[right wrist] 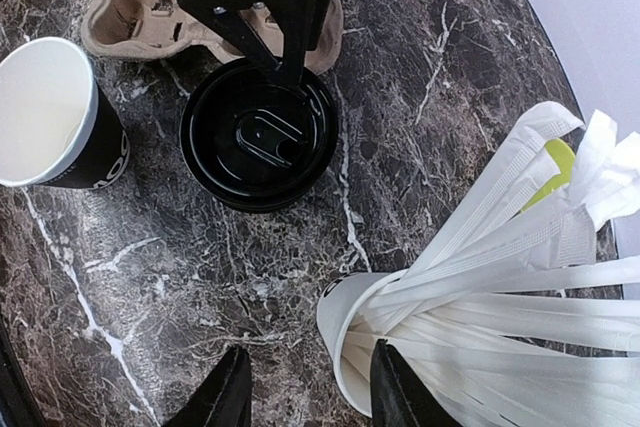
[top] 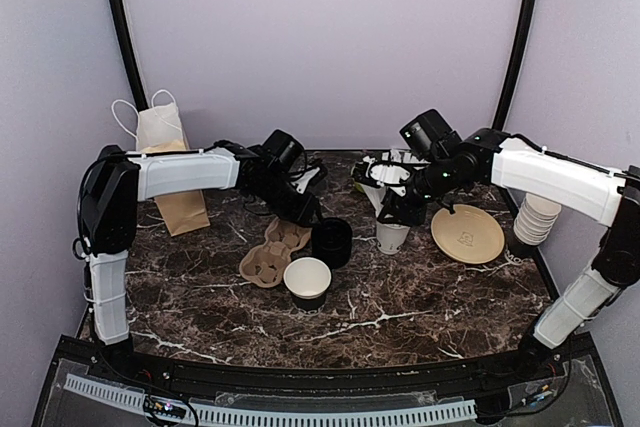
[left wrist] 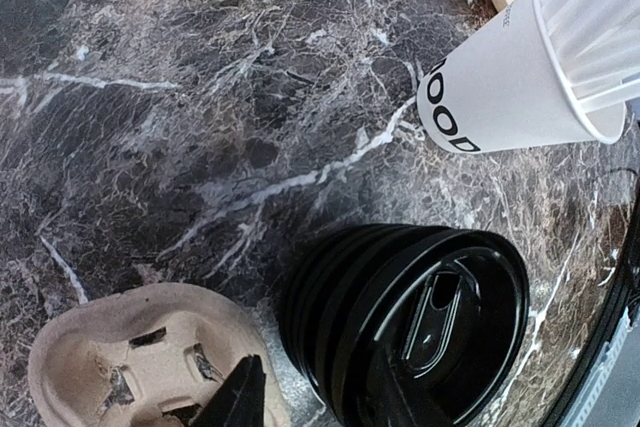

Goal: Pack the takeout coffee

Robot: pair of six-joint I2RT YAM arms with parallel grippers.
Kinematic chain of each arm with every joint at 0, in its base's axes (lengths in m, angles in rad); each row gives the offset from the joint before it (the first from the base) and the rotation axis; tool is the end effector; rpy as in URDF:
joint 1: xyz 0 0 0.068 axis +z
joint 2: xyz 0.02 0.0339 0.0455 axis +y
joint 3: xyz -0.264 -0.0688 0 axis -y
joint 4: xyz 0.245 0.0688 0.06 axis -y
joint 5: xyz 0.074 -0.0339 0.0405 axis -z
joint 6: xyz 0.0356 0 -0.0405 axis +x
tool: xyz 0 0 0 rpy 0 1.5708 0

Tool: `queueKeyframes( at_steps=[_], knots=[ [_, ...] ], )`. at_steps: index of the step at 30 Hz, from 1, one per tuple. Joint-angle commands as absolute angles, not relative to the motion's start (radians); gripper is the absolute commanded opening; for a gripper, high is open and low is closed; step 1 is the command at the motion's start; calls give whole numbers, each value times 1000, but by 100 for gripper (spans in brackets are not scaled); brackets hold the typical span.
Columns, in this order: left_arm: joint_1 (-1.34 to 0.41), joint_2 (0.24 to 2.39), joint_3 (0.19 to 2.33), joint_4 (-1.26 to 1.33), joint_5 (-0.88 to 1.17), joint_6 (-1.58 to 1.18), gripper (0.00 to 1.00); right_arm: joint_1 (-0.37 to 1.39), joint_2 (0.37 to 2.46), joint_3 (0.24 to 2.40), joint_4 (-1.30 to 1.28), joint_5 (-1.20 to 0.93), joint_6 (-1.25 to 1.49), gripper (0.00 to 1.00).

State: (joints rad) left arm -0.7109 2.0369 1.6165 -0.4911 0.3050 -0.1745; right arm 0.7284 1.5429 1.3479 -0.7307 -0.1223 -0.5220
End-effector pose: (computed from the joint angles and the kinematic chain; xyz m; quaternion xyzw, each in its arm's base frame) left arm 0.3362 -0.3036 0.2188 0.2952 0.8887 -0.2669 0.2275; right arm 0.2436 0.2232 0.3014 -0.5697 0.7563 0.0902 0.3087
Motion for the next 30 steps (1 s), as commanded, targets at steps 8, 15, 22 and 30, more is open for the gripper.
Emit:
queueKeyframes(
  at_steps=[8,15,22,30],
  knots=[
    [-716,2057,1652,-521,321,-148,31,738,1538,1330,-698,-104,-525,41],
    [-715,2060,1658,-522,330,-142,32,738,1541,1331,-701,-103,-528,41],
    [-716,2053,1665,-515,328,-137,18,738,1542,1331,-701,-98,-529,41],
    [-716,2018,1652,-486,330,-126,6,738,1550,1339,-707,-97,-531,41]
  ],
)
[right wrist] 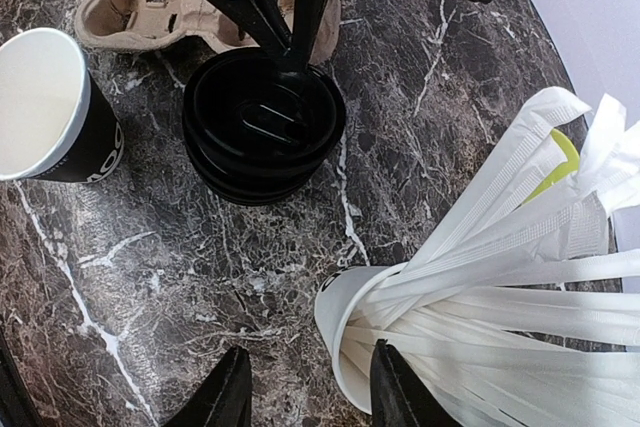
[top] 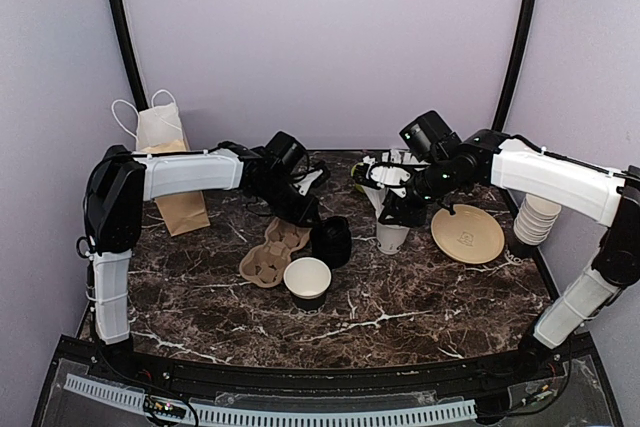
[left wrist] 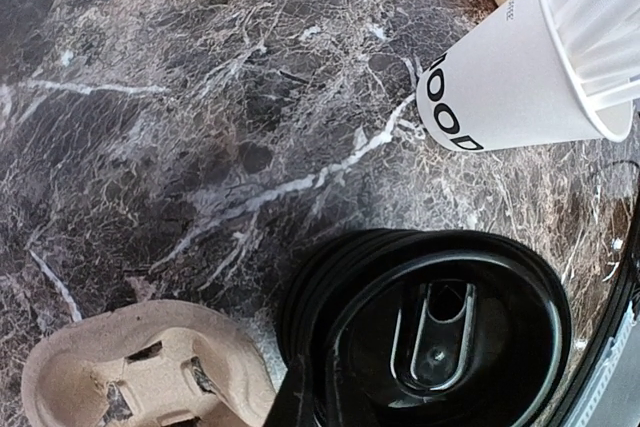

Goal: Pack the takeout coffee

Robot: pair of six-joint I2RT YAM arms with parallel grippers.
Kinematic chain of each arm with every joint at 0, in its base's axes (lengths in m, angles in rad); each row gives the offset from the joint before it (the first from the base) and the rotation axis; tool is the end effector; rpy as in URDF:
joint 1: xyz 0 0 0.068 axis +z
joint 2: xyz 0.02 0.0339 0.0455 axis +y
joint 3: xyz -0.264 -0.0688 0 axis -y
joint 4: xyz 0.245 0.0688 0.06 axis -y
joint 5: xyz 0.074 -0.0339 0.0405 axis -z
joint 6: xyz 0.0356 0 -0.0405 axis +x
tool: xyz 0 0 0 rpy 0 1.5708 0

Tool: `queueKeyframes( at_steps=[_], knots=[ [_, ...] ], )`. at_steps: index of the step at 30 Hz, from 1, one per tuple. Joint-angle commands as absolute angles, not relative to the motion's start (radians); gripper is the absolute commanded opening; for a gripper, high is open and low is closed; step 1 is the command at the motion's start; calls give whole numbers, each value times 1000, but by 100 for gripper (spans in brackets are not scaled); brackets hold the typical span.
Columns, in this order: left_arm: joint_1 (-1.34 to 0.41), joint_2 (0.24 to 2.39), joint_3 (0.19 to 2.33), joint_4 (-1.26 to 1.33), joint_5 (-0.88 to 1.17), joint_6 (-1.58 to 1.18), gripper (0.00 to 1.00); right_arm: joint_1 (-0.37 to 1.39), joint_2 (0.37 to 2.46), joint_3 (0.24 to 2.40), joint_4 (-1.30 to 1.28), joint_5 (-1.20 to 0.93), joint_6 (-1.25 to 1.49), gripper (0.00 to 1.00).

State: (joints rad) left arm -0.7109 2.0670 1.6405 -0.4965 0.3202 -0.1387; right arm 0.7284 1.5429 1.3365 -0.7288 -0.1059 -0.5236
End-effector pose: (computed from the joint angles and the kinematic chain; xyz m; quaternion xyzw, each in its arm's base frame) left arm 0.3402 -0.3077 0.2130 0.3128 0.8835 -0.2672 0.2240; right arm 0.2435 0.2223 0.2979 -0.5692 0.7590 0.0819 0.3053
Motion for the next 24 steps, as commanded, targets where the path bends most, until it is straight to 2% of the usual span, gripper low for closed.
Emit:
queueKeyframes(
  at_steps=[1,3,6,14,20,24],
  knots=[
    [-716,2018,1651,-484,332,-127,5,738,1552,1340,-709,-97,-530,41],
    [-716,2018,1648,-481,336,-129,6,738,1554,1344,-711,-97,-529,41],
    [-715,2017,1642,-473,340,-136,15,738,1557,1344,-712,-98,-529,41],
    [-715,1984,1629,-461,317,-141,19,738,1552,1350,-729,-123,-539,41],
    [-718,1813,1472,-302,461,-67,44,738,1555,1366,-749,-168,-533,40],
    [-737,1763,1423,-279,499,-21,52,735,1554,1370,-747,-168,-526,40]
  ],
)
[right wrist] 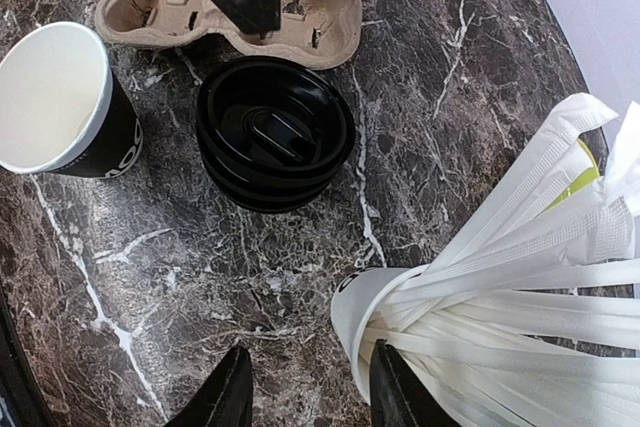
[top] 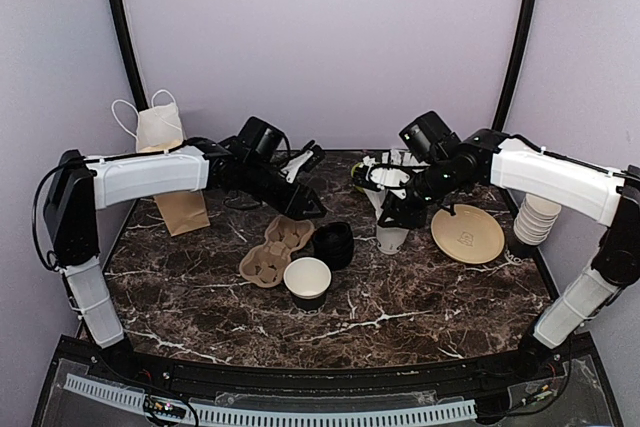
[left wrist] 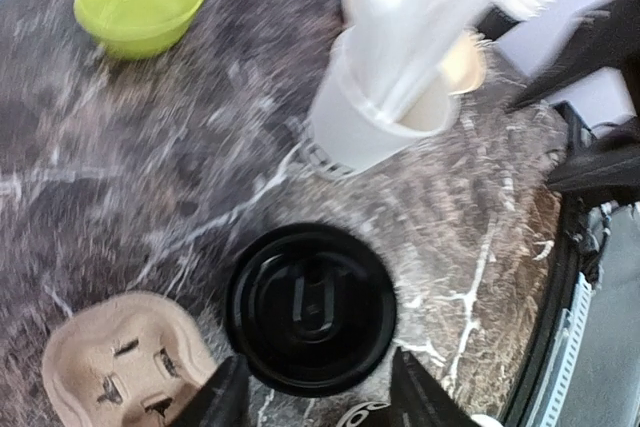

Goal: Pack the takeout coffee

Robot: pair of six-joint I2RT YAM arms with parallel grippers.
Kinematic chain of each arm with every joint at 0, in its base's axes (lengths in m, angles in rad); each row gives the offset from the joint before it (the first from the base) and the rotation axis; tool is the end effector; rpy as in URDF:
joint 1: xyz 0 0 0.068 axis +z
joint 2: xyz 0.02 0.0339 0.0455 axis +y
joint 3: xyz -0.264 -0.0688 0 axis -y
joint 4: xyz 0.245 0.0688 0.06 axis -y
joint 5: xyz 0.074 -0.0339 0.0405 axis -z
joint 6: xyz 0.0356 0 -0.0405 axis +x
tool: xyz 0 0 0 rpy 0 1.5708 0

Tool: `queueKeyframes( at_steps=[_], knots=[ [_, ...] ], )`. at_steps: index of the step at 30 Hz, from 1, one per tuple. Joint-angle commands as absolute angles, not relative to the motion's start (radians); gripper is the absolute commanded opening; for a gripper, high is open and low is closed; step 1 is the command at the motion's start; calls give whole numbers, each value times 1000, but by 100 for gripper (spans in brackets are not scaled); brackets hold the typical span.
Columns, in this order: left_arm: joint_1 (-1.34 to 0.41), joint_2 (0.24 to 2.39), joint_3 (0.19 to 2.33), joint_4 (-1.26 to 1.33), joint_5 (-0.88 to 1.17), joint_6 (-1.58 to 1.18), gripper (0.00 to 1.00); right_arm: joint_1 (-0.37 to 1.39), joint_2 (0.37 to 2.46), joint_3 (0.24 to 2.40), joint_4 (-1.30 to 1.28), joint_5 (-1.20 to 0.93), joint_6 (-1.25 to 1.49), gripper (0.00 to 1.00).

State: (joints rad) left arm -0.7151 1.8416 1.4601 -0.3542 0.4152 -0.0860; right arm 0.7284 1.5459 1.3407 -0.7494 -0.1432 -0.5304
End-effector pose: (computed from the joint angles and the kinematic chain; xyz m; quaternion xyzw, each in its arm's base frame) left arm 0.3072 -0.2858 0.2608 0.3562 0.8247 -0.3282 0.2919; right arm 0.2419 0.2226 0.2971 -0.5770 0.7556 0.0977 0.2942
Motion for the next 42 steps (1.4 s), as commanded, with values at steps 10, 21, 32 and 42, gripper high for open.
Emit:
queueKeyframes(
  at_steps=[10,21,32,42],
  knots=[
    [-803,1841,1461,-323,438,104,47,657,1505,1368,-762,-259,-498,40],
    [-827,1958,1573,-432,433,167,52,633,1496,1347,-752,-261,-492,40],
    [-829,2008,1614,-466,422,176,39,630,1506,1336,-745,-261,-492,41],
    [-829,2022,1641,-502,437,184,21,629,1516,1344,-748,-261,-492,40]
  ],
)
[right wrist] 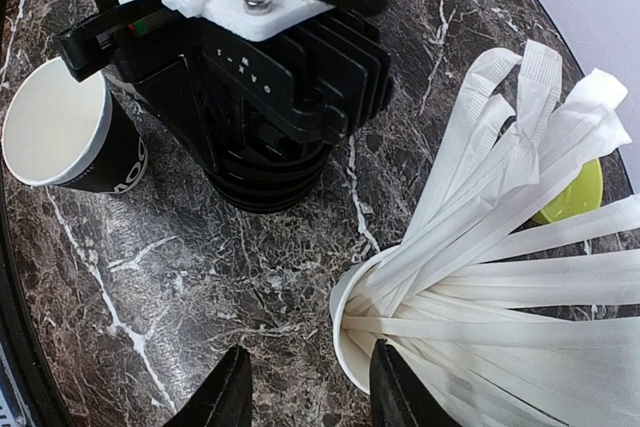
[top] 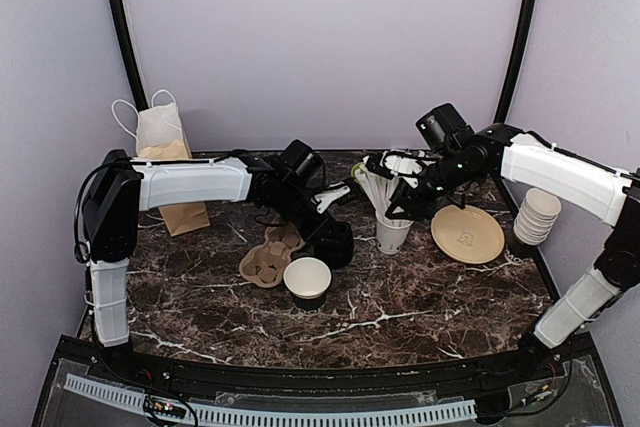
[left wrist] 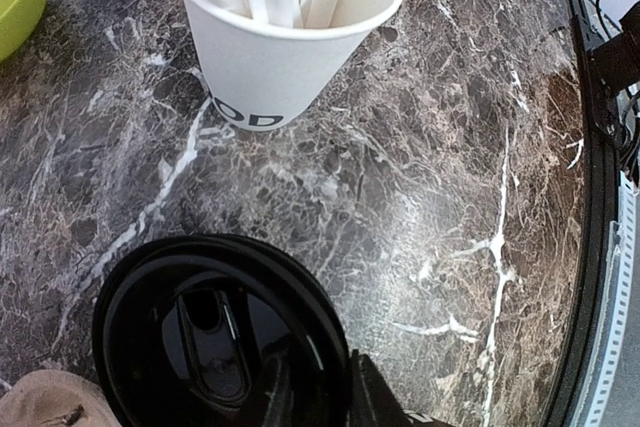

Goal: Pack the takeout coffee

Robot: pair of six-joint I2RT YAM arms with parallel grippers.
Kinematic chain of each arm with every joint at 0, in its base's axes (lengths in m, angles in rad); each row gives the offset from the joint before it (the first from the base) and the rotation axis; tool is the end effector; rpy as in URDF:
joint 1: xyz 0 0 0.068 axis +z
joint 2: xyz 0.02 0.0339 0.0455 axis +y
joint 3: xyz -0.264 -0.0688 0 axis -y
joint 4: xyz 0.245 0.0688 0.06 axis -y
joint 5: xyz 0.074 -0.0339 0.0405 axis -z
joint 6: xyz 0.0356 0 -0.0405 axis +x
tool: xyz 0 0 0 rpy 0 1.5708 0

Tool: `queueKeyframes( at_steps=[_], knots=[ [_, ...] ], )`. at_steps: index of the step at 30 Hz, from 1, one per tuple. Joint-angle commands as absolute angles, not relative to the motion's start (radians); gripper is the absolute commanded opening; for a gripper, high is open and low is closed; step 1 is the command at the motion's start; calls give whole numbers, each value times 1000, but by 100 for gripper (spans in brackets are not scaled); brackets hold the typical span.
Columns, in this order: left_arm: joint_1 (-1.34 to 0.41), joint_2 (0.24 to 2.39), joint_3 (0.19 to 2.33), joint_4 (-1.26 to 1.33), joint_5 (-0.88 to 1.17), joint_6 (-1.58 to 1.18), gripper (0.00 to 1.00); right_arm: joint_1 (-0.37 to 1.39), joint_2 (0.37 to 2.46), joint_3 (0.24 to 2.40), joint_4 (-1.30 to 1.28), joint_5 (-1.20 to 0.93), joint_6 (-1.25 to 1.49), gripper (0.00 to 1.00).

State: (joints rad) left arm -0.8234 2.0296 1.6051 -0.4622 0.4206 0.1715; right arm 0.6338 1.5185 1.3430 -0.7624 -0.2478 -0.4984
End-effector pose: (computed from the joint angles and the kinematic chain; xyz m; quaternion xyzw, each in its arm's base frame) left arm 0.2967 -0.3415 0.2214 0.5012 0.7762 -0.2913 0.2478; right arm 0.2544 0.1978 0.3059 -0.5383 0.7753 0.1381 0.3002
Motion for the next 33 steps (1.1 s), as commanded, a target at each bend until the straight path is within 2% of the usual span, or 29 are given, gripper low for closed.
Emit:
queueKeyframes(
  at_steps=[1,4,12,21,27,31,33],
  knots=[
    [-829,2019,1646,-508,440,183,20,629,1517,1346,-749,-262,-492,40],
    [-829,2002,1651,-507,453,178,15,629,1521,1353,-755,-265,-491,40],
    [-829,1906,1638,-487,451,144,12,629,1529,1395,-787,-288,-489,40],
    [-828,1710,1554,-363,432,36,11,627,1549,1623,-878,-418,-466,42],
    [-823,1591,1538,-201,466,-11,11,585,1579,1795,-843,-588,-350,57],
    [-797,1499,1420,71,521,-78,10,480,1655,1878,-752,-934,-130,63],
    [-777,1458,1342,218,536,-114,9,441,1674,1841,-634,-1081,12,71]
  ],
)
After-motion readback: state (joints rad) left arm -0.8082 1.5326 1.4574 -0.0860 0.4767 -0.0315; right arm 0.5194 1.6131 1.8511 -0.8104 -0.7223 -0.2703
